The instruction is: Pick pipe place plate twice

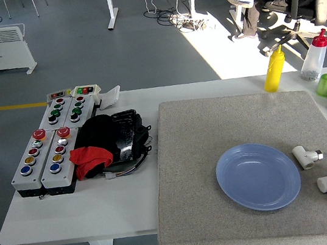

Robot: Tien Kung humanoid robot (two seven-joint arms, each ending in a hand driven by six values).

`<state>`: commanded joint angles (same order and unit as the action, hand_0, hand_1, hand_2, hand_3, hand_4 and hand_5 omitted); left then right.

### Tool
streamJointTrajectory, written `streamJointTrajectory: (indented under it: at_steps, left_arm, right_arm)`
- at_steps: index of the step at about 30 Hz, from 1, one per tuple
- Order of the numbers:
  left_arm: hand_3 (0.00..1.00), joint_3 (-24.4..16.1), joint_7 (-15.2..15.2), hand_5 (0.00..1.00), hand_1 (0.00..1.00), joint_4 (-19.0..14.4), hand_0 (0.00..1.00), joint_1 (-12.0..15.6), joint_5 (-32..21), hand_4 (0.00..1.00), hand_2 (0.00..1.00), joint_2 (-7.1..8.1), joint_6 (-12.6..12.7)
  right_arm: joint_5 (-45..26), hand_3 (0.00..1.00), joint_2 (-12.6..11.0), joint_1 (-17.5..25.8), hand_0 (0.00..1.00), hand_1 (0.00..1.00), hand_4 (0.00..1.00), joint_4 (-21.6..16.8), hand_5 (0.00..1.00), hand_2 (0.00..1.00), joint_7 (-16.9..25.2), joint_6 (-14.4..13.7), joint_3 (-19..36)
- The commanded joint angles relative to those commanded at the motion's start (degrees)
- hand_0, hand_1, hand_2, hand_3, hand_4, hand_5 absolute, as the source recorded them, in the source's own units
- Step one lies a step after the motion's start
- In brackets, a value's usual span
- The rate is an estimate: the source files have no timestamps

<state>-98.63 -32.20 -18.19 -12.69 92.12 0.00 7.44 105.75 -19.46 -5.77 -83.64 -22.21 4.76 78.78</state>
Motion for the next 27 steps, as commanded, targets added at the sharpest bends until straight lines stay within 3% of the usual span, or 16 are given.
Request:
streamJointTrajectory:
  at_steps: [5, 6, 10, 19, 23, 27]
  left_arm:
    - [0.630, -0.05, 0.00, 0.998, 0.664, 0.01, 0.673, 0.00, 0.05, 0.340, 0.689, 0.00, -0.01]
    - [0.629, -0.05, 0.01, 0.998, 0.664, 0.01, 0.674, 0.00, 0.05, 0.340, 0.690, 0.00, -0.01]
    - [0.629, -0.07, 0.03, 0.998, 0.664, 0.02, 0.674, -0.01, 0.05, 0.340, 0.690, 0.00, 0.00]
    - [0.629, 0.24, -0.04, 0.998, 0.664, 0.02, 0.673, -0.01, -0.29, 0.339, 0.689, 0.00, 0.04]
    - [0.629, 0.37, -0.22, 0.998, 0.664, -0.04, 0.673, 0.13, -0.33, 0.339, 0.689, 0.00, 0.05]
    - [0.629, 0.46, -0.46, 0.998, 0.664, -0.13, 0.674, 0.33, -0.30, 0.339, 0.689, 0.00, 0.07]
  right_arm:
    - [-0.24, 0.705, 0.03, 0.13, 0.520, 0.571, 0.589, 0.11, 0.137, 0.609, -0.26, -0.17, 0.14]
    - [-0.27, 0.689, 0.02, 0.16, 0.457, 0.534, 0.539, 0.08, 0.123, 0.589, -0.22, -0.24, 0.18]
    - [-0.40, 0.689, -0.15, 0.31, 0.457, 0.534, 0.539, -0.45, 0.123, 0.589, 0.40, -1.03, 0.42]
    - [-0.35, 0.644, -0.33, -0.68, 0.423, 0.510, 0.509, -4.11, 0.125, 0.576, 2.74, -3.85, -0.12]
    - [-0.99, 0.644, -1.00, -3.71, 0.423, 0.510, 0.509, -6.03, 0.125, 0.576, 4.44, -5.67, -3.64]
    - [-1.76, 0.632, -1.87, -7.76, 0.415, 0.506, 0.503, -5.12, 0.127, 0.567, 5.18, -6.46, -8.61]
